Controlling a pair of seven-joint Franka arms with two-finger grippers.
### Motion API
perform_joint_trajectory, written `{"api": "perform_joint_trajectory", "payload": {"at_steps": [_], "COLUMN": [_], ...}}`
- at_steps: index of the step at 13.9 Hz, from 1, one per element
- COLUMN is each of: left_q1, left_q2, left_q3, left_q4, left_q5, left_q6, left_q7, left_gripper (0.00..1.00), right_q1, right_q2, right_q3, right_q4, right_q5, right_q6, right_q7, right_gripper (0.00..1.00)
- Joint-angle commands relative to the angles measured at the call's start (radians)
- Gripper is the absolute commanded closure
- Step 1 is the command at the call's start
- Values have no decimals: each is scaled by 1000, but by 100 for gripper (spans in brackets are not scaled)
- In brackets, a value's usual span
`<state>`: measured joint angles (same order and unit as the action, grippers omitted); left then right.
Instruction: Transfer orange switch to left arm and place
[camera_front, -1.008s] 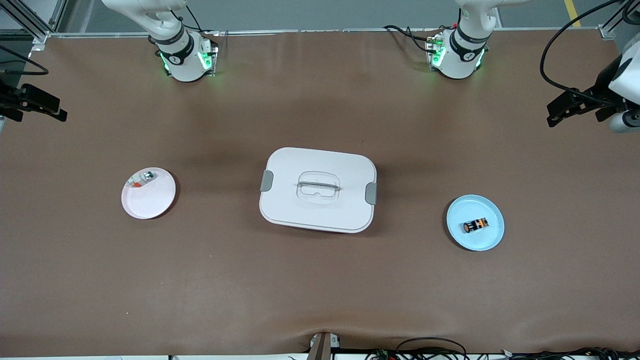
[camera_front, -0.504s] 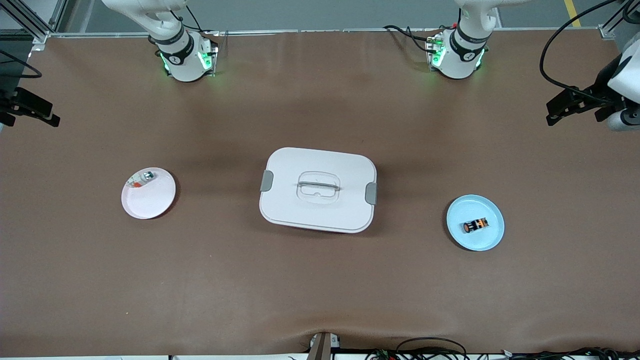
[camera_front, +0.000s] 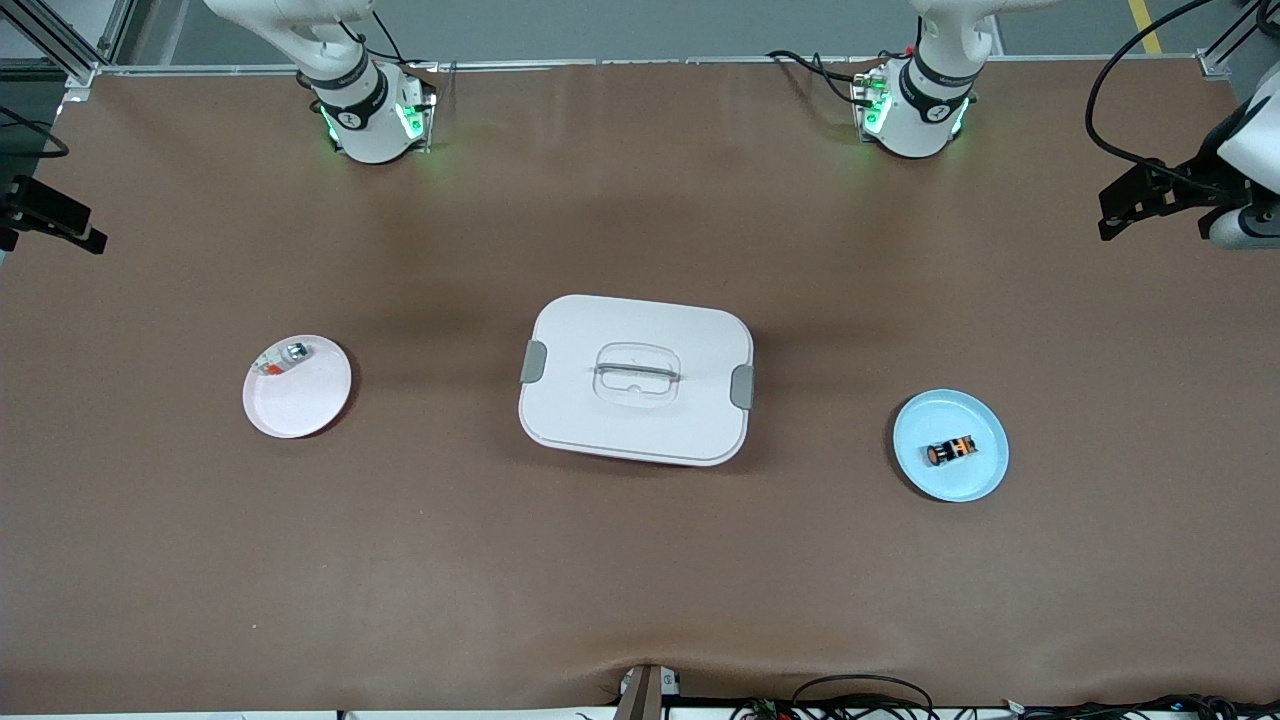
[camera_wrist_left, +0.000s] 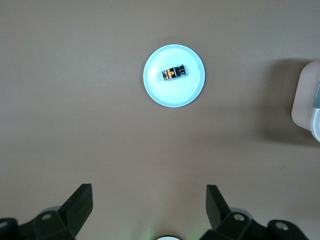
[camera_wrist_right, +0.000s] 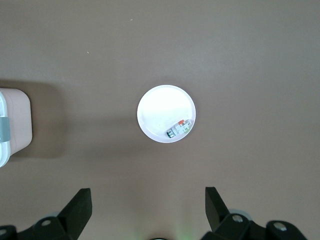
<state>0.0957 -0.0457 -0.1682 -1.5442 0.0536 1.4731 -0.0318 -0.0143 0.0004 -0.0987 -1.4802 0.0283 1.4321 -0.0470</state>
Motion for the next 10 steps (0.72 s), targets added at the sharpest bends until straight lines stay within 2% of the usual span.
{"api": "perform_joint_trajectory", "payload": {"at_steps": [1,10], "left_q1": [-2,1], "left_q2": [-22,-16], "left_q3": [-1,1], "left_q4": [-10,24], "left_q5": [-20,-47], "left_q6": [-11,-16], "left_q7": [19,9], "left_gripper": [0,0], "right_q1": [-16,-16], "right_q2": [-22,-22], "right_q3": [11,11], "right_q4": [-23,-22], "right_q5": [5,4], "right_q6": [8,10], "right_q7": [-11,-13], "right_gripper": [0,0]}}
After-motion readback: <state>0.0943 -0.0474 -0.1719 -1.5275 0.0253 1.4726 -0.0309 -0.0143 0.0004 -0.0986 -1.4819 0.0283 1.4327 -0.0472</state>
